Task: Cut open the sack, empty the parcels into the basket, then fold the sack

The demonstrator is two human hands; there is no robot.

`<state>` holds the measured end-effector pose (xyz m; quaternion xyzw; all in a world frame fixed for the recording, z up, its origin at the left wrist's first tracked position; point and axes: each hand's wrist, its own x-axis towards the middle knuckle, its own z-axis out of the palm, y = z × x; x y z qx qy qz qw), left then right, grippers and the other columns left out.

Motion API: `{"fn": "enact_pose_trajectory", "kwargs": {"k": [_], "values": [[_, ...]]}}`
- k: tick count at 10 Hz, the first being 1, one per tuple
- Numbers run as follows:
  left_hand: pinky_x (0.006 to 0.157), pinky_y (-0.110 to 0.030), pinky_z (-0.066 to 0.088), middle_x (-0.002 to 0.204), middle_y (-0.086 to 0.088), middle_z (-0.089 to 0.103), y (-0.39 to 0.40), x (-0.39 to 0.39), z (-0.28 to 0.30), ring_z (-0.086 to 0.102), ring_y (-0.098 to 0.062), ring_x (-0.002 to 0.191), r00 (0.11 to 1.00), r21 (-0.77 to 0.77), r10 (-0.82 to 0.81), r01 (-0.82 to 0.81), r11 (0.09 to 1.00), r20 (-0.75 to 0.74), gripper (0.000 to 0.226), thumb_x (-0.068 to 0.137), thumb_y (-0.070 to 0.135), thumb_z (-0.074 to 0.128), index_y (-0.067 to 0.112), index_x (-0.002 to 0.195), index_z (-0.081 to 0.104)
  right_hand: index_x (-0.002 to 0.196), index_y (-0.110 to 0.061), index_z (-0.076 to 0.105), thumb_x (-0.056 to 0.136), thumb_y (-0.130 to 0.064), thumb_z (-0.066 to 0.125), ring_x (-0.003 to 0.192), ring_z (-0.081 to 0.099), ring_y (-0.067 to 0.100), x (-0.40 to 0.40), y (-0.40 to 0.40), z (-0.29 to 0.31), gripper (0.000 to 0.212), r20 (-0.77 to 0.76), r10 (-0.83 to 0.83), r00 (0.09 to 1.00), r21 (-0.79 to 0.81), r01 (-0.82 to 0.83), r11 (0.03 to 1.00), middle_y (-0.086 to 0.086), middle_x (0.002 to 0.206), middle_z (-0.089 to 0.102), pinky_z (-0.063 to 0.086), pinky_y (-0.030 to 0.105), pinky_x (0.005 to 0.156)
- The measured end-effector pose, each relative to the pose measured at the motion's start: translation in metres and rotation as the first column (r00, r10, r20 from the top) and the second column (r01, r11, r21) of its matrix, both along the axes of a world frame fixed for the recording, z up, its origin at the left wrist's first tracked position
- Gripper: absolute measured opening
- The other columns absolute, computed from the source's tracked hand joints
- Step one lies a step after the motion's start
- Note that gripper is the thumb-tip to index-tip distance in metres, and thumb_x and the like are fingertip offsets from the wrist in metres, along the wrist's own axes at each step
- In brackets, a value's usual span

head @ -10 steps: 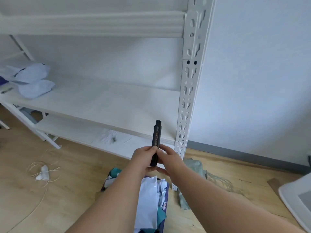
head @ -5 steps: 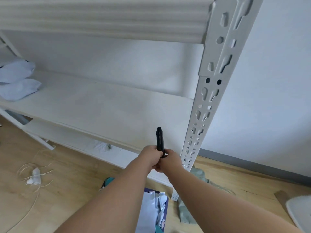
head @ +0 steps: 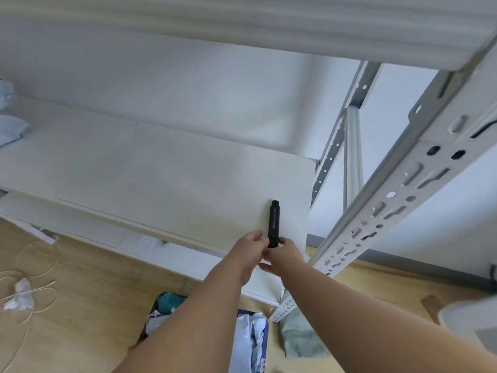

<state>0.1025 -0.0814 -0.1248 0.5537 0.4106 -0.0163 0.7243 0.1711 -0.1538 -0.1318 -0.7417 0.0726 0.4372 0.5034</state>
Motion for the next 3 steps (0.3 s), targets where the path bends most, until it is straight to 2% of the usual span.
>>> {"fn": "enact_pose_trajectory", "kwargs": {"k": [1,2,3], "values": [[0.117,-0.04,0.027,0.154,-0.002,0.033,0.004,-0.009,0.008,0.034,-0.021,0.14,0.999,-0.004,-0.051,0.051,0.999,0.02,0.058,0.098,0.029,0.049,0.017,0.15,0.027,0.147,-0.019,0.03,0.086,-0.004,0.059,0.098,0.066,0.022,-0.013,0.004,0.008,0.07,0.003,0.004,1.0,0.028,-0.004,1.0,0.007,0.112,0.06,0.058,0.037,0.086],[0.117,-0.038,0.026,0.157,0.0,0.026,0.013,-0.023,0.023,0.028,-0.019,0.143,0.993,0.019,-0.105,0.104,0.994,0.056,0.057,0.099,0.028,0.046,0.018,0.152,0.024,0.152,-0.022,0.02,0.087,-0.012,0.059,0.113,0.057,0.027,-0.028,0.007,0.025,0.076,0.141,0.072,0.987,-0.061,-0.064,0.996,0.012,0.133,0.05,0.054,0.036,0.091],[0.108,-0.035,0.038,0.15,0.0,0.037,0.025,-0.039,0.042,0.041,-0.019,0.134,0.989,0.075,-0.141,0.137,0.988,0.047,0.053,0.099,0.027,0.046,0.02,0.149,0.031,0.152,-0.022,0.02,0.088,-0.015,0.059,0.11,0.054,0.025,-0.04,0.006,0.042,0.075,0.254,0.07,0.965,-0.088,-0.049,0.995,0.01,0.142,0.043,0.051,0.028,0.075]]}}
